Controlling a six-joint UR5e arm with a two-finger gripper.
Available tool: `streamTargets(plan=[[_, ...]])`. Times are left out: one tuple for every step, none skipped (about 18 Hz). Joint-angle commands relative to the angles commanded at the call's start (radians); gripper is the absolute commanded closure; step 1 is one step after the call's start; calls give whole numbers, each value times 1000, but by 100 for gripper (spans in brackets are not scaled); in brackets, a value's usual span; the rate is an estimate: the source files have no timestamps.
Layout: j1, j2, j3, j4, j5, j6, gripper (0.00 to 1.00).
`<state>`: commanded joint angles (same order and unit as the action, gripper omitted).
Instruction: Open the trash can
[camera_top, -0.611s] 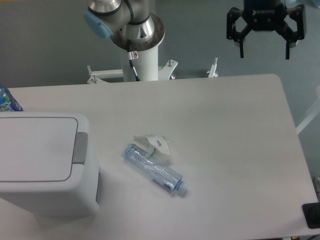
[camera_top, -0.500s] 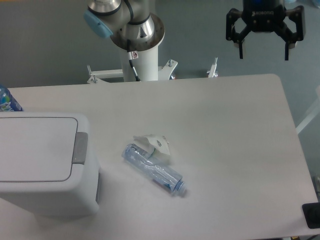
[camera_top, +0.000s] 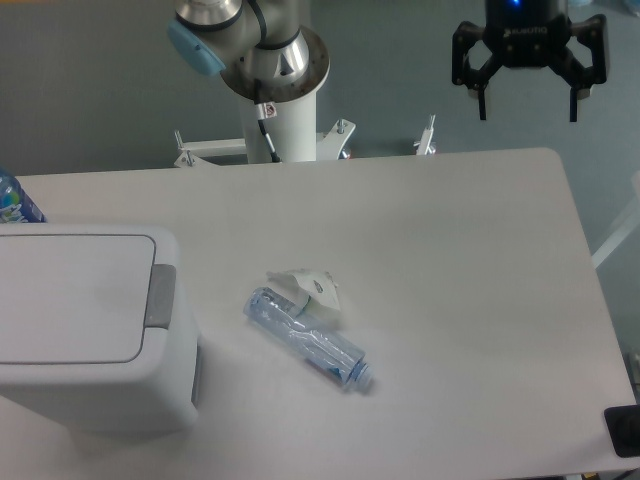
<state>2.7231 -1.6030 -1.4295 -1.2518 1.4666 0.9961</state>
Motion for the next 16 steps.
streamTargets(plan=[[-20,3,-18,21,-9,-55,0],[-31,6,-37,50,-9,-109,0],[-42,6,-52,77,-9,-163,0],[-63,6,-61,100,-9,-215,0],[-92,3,-65,120,-11,-268,0],[-120,-3,-63,135,-12,-328,0],[-141,-6,-65,149,-14,-387,0],[-163,-15,-65,161,-14,-436,0],[-189,-24,-65,167,-14,-462,0],[-222,-34,-66,166,-12,-470,0],[-247,-41,-63,166,-14,-475,0],[-262,-44,-63,166,-14,-479,0],[-273,-46,-65,166,-14,-499,0],[-288,-55,-65,166,-12,-528,0],[-304,-60,-63,166,-12,-559,0],[-324,-67,-63,167,-11,-580,0]])
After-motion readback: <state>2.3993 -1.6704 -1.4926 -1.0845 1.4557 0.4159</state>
